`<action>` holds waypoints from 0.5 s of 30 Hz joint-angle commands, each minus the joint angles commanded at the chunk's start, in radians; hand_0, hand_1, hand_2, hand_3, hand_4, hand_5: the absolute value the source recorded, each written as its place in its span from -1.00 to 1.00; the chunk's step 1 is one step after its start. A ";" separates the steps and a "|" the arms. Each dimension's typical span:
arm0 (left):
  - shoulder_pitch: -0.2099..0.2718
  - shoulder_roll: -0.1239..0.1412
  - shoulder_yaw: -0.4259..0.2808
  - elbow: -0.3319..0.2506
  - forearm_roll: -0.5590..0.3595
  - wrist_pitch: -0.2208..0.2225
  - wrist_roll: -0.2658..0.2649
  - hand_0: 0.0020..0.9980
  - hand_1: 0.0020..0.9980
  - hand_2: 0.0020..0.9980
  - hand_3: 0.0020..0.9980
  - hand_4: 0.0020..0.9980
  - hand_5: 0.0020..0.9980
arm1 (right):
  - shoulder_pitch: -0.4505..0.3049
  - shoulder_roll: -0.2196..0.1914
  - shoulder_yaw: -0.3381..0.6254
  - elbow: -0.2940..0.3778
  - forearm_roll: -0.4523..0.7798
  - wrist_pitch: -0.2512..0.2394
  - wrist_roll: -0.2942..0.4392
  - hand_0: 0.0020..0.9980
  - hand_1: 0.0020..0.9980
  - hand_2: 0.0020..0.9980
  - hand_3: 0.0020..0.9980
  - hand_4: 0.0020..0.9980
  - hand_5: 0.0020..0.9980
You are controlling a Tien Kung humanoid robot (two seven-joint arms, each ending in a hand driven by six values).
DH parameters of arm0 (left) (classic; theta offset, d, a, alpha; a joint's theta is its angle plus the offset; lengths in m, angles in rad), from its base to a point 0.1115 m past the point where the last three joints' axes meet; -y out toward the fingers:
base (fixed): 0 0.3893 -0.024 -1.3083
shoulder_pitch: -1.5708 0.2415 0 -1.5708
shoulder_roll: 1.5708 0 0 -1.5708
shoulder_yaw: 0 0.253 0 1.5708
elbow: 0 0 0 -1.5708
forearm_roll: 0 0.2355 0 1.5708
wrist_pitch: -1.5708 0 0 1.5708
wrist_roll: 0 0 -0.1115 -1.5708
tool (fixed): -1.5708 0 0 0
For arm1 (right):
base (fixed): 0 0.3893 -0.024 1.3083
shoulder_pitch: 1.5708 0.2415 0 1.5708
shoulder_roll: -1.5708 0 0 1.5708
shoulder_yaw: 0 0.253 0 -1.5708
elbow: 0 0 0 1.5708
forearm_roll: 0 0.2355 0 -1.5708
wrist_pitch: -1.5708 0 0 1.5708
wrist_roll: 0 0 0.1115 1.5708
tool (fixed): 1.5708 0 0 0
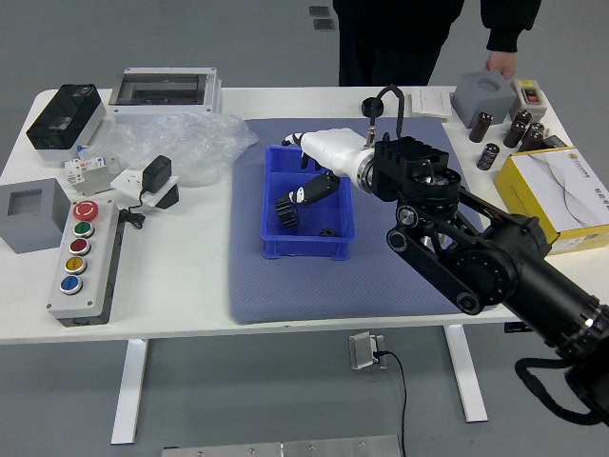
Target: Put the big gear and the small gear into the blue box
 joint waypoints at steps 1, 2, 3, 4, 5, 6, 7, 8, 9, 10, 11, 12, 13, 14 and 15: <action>0.000 0.000 0.000 0.000 -0.001 0.000 0.000 0.64 0.66 0.65 0.62 0.07 -0.76 | 0.001 -0.004 0.004 0.003 -0.001 0.001 -0.001 0.46 0.38 0.64 1.00 0.77 -0.01; 0.000 0.000 -0.001 0.000 -0.001 0.000 0.000 0.64 0.66 0.65 0.61 0.07 -0.76 | 0.001 -0.012 0.013 0.012 -0.004 0.000 -0.002 0.43 0.38 0.63 1.00 0.80 0.02; 0.001 0.000 -0.001 0.000 -0.003 0.001 0.000 0.64 0.66 0.65 0.61 0.07 -0.76 | 0.000 -0.019 0.020 0.019 -0.005 0.000 -0.003 0.43 0.38 0.63 1.00 0.80 0.02; 0.001 0.001 -0.001 0.000 -0.004 0.001 -0.001 0.64 0.66 0.65 0.61 0.07 -0.76 | -0.001 -0.029 0.031 0.030 -0.007 -0.002 -0.004 0.43 0.38 0.63 1.00 0.80 0.02; 0.002 0.001 -0.002 0.000 -0.004 0.001 -0.001 0.64 0.66 0.65 0.61 0.07 -0.76 | -0.004 -0.040 0.043 0.043 -0.009 -0.003 -0.005 0.43 0.38 0.63 1.00 0.80 0.02; 0.003 0.001 -0.003 0.000 -0.005 0.001 -0.001 0.64 0.66 0.65 0.61 0.07 -0.76 | -0.008 -0.053 0.055 0.058 -0.009 -0.005 -0.008 0.43 0.38 0.63 1.00 0.80 0.02; 0.004 0.002 -0.004 0.000 -0.006 0.002 -0.001 0.64 0.66 0.65 0.61 0.07 -0.76 | -0.015 -0.069 0.070 0.075 -0.010 -0.007 -0.010 0.43 0.38 0.63 1.00 0.80 0.02; 0.004 0.002 -0.005 0.000 -0.008 0.002 -0.001 0.64 0.66 0.65 0.61 0.07 -0.76 | -0.022 -0.082 0.083 0.091 -0.008 -0.009 -0.011 0.43 0.38 0.63 1.00 0.80 0.02; 0.005 0.002 -0.005 0.000 -0.009 0.002 -0.002 0.64 0.66 0.66 0.61 0.07 -0.76 | -0.030 -0.096 0.096 0.105 -0.005 -0.011 -0.012 0.42 0.39 0.57 0.88 0.73 0.00; 0.005 0.003 -0.009 0.000 -0.008 0.003 -0.002 0.64 0.66 0.66 0.61 0.07 -0.76 | -0.047 -0.121 0.121 0.129 0.003 -0.016 -0.013 0.42 0.39 0.57 0.88 0.73 0.00; 0.005 0.003 -0.011 0.000 -0.008 0.003 -0.001 0.64 0.66 0.66 0.61 0.07 -0.76 | -0.055 -0.132 0.133 0.140 0.007 -0.019 -0.013 0.42 0.39 0.57 0.88 0.73 0.00; 0.005 0.004 -0.013 0.000 -0.008 0.003 -0.002 0.64 0.66 0.66 0.61 0.07 -0.76 | -0.065 -0.146 0.148 0.152 0.013 -0.023 -0.012 0.42 0.39 0.57 0.88 0.73 0.00; 0.004 0.004 -0.015 0.000 -0.007 0.003 -0.002 0.64 0.66 0.66 0.61 0.07 -0.76 | -0.075 -0.158 0.163 0.160 0.022 -0.029 -0.011 0.42 0.39 0.57 0.88 0.73 0.00; 0.004 0.004 -0.017 0.000 -0.007 0.004 -0.002 0.64 0.66 0.66 0.61 0.07 -0.76 | -0.086 -0.171 0.179 0.167 0.032 -0.037 -0.009 0.42 0.39 0.57 0.88 0.73 0.00; 0.004 0.004 -0.018 0.000 -0.007 0.004 -0.002 0.64 0.66 0.65 0.61 0.07 -0.76 | -0.096 -0.182 0.194 0.173 0.041 -0.045 -0.008 0.50 0.46 0.63 0.82 0.55 -0.06</action>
